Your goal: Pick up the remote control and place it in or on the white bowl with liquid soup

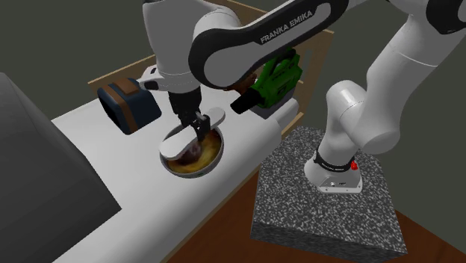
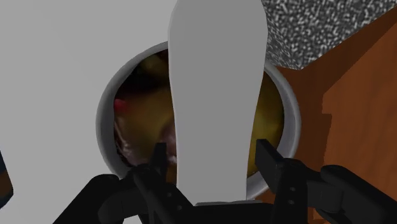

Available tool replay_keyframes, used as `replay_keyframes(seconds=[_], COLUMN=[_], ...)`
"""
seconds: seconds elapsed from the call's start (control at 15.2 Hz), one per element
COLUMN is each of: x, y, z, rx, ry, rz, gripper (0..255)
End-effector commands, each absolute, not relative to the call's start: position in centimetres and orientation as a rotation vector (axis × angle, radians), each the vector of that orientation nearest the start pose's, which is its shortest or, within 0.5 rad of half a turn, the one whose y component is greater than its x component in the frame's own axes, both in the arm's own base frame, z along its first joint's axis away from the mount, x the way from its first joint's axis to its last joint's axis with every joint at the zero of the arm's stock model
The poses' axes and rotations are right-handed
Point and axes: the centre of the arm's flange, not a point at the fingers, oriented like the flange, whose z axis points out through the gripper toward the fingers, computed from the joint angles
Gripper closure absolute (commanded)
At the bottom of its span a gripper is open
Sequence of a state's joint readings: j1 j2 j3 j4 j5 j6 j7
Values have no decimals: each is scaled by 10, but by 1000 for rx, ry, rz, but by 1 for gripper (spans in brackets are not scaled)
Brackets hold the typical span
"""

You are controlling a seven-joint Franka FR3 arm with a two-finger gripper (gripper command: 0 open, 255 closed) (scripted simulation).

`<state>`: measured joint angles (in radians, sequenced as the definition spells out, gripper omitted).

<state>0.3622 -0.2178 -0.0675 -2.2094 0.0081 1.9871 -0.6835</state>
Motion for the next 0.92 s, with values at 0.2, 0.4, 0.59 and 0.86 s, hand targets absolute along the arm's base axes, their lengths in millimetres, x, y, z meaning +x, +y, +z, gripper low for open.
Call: replay_keyframes(seconds=[0.2, 0.4, 0.59, 0.86], x=[464, 464, 464, 464], y=[141, 141, 141, 141], z=[443, 431, 431, 431], rx=[-2755, -2755, -2755, -2755], ry=[-1463, -1463, -1463, -1463], rz=[0, 0, 0, 0], gripper=[255, 255, 255, 255])
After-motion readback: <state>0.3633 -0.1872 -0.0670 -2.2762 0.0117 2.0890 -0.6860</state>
